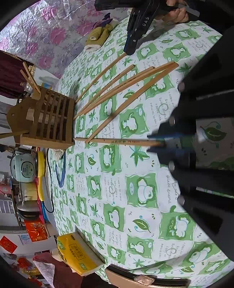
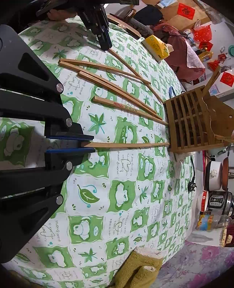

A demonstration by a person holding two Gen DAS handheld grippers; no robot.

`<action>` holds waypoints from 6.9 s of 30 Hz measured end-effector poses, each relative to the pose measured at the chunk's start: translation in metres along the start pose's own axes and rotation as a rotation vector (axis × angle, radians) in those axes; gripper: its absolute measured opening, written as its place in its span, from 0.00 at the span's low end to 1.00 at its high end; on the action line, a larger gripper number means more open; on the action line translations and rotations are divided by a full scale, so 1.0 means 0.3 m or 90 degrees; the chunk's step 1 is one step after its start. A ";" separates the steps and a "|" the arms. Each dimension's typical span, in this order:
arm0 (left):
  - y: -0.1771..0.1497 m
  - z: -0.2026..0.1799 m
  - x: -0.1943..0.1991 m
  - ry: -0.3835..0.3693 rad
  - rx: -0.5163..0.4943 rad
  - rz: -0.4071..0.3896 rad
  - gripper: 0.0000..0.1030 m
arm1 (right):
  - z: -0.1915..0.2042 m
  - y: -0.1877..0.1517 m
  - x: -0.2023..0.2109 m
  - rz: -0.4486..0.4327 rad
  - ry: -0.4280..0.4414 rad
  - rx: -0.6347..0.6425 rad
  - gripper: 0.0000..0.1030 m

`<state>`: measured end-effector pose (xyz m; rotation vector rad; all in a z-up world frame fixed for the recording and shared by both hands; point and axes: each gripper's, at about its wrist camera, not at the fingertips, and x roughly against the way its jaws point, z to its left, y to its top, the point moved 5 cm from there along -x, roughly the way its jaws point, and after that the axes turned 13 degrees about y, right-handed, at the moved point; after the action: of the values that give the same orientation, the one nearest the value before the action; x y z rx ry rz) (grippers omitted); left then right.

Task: Organize utensils
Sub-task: 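Close the left tool on a chopstick while the right tool grasps another, then lift the chopsticks with both tools and carry them over the wooden holder, then open both tools to drop the chopsticks into the wooden holder, then move both tools back down to the remaining chopsticks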

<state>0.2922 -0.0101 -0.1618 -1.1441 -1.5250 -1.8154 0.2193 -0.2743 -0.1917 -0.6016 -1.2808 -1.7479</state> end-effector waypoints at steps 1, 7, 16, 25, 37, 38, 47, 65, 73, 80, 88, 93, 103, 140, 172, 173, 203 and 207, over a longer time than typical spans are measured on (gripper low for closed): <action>-0.001 -0.003 0.001 0.004 -0.003 -0.002 0.06 | 0.001 0.000 -0.001 0.000 0.001 0.001 0.07; -0.020 -0.029 0.065 0.030 -0.014 -0.044 0.06 | 0.006 -0.001 0.037 -0.030 -0.012 0.008 0.06; -0.016 -0.024 0.292 0.029 0.014 -0.126 0.06 | 0.107 -0.038 0.235 -0.130 -0.047 0.057 0.06; 0.024 -0.063 0.524 0.012 0.020 -0.200 0.06 | 0.200 -0.032 0.477 -0.229 -0.037 0.089 0.06; 0.158 -0.106 0.592 0.004 0.012 -0.235 0.06 | 0.255 0.028 0.561 -0.269 -0.023 0.100 0.06; 0.171 -0.110 0.595 0.003 0.010 -0.237 0.06 | 0.256 0.036 0.562 -0.271 -0.023 0.102 0.06; 0.398 -0.160 0.599 -0.012 -0.006 -0.261 0.06 | 0.276 0.216 0.578 -0.297 -0.016 0.112 0.06; 0.891 -0.186 0.658 0.044 0.097 -0.473 0.06 | 0.328 0.709 0.580 -0.448 -0.015 0.098 0.06; 0.964 -0.180 0.508 0.074 0.122 -0.480 0.06 | 0.261 0.793 0.444 -0.430 -0.023 0.085 0.06; 0.998 -0.123 0.367 0.053 0.137 -0.425 0.06 | 0.218 0.830 0.337 -0.398 -0.038 0.078 0.06; 1.006 -0.106 0.319 0.059 0.133 -0.405 0.06 | 0.203 0.832 0.270 -0.370 -0.051 0.077 0.06; 1.022 -0.099 0.256 0.063 0.132 -0.379 0.06 | 0.180 0.842 0.238 -0.352 -0.055 0.066 0.07; 1.003 -0.089 0.253 0.063 0.142 -0.375 0.90 | 0.186 0.832 0.276 -0.370 -0.054 0.065 0.26; 0.416 -0.071 0.097 0.211 0.088 -0.257 0.95 | 0.008 0.362 0.178 -0.300 -0.106 0.032 0.83; 0.375 -0.109 0.074 0.282 0.037 -0.266 0.95 | 0.070 0.283 0.034 -0.188 -0.089 0.065 0.86; 0.373 -0.108 0.075 0.283 0.036 -0.267 0.95 | 0.070 0.282 0.033 -0.187 -0.090 0.064 0.86; 0.377 -0.098 0.079 0.304 0.024 -0.270 0.95 | 0.077 0.263 -0.025 -0.139 -0.113 0.089 0.87; 0.374 -0.093 0.074 0.306 0.022 -0.267 0.95 | 0.080 0.260 -0.039 -0.128 -0.119 0.094 0.88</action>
<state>0.3635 -0.0613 -0.0833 -0.3328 -1.5624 -2.1205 0.2893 -0.2555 -0.1525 -0.5778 -1.6338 -1.7708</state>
